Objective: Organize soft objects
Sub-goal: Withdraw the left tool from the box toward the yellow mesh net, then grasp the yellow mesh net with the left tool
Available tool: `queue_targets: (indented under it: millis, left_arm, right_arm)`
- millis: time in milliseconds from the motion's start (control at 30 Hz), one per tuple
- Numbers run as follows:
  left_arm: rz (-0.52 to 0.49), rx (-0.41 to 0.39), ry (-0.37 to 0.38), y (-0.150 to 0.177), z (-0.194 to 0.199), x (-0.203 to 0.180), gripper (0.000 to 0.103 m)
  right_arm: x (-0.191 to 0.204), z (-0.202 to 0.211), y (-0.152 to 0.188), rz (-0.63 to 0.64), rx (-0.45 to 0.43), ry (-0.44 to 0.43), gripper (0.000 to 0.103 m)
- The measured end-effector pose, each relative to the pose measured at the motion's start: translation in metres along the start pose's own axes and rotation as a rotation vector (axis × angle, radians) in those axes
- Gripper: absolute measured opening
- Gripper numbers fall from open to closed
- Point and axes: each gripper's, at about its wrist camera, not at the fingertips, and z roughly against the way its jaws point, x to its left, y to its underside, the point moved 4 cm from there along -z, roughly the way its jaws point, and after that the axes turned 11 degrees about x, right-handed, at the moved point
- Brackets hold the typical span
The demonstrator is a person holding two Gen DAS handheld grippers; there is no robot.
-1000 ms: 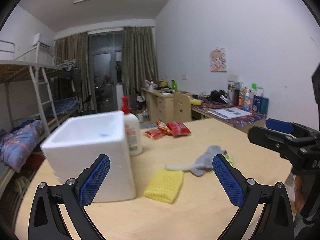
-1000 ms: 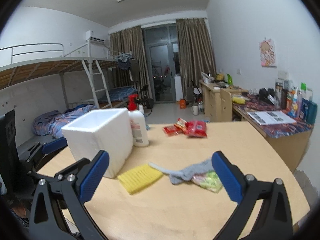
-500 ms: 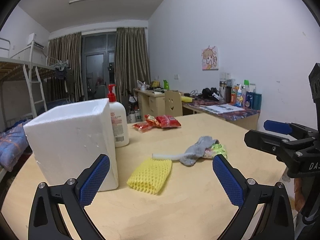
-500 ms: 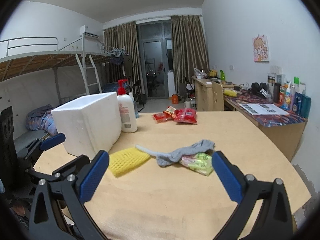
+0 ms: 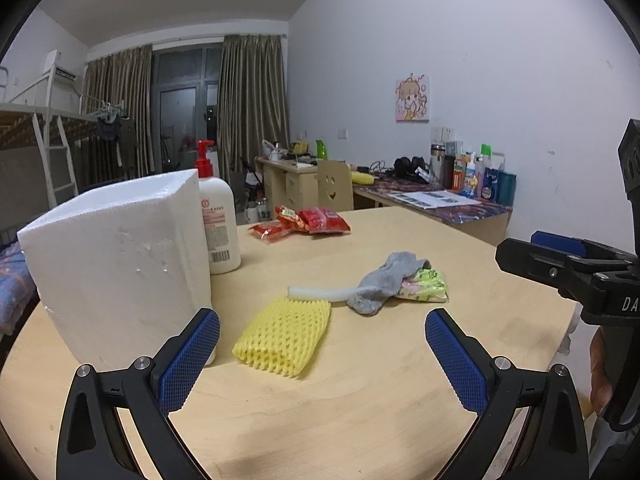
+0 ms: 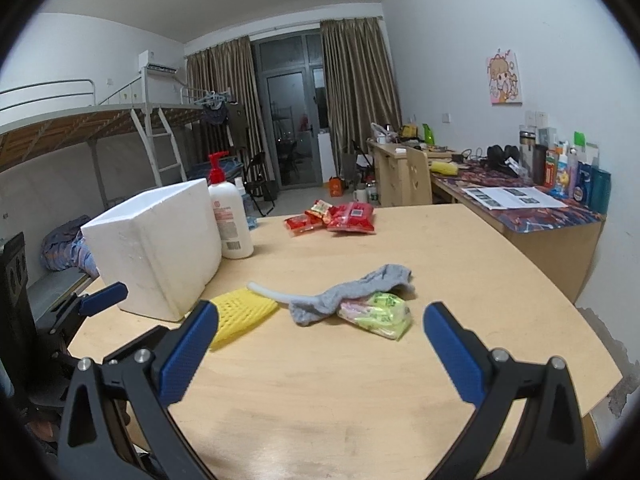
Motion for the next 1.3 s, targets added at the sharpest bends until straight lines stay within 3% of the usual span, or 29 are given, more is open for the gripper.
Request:
queue_targets:
  millis: [167, 367, 567, 867, 1033, 1300]
  left_arm:
    - [-0.011, 0.024, 0.002, -0.001, -0.009, -0.002, 0.103]
    - [-0.014, 0.059, 0.055, -0.003, -0.021, -0.006, 0.103]
    - [0.026, 0.145, 0.089, -0.005, -0.046, -0.001, 0.103]
    - [0.076, 0.29, 0.056, -0.008, -0.087, 0.008, 0.103]
    - [0.083, 0.3, -0.003, -0.012, -0.098, 0.017, 0.103]
    - [0.149, 0.353, -0.008, -0.01, -0.113, 0.028, 0.101]
  right_arm:
    - [-0.004, -0.007, -0.003, -0.001, 0.018, 0.002, 0.103]
    - [-0.016, -0.02, -0.006, -0.022, 0.051, -0.001, 0.103]
    - [-0.033, -0.035, -0.012, -0.052, 0.09, -0.005, 0.103]
    - [-0.036, -0.063, -0.022, -0.033, 0.153, -0.052, 0.103]
    - [-0.036, -0.08, -0.023, -0.022, 0.212, -0.081, 0.103]
    - [-0.042, -0.099, -0.025, -0.007, 0.285, -0.1, 0.103]
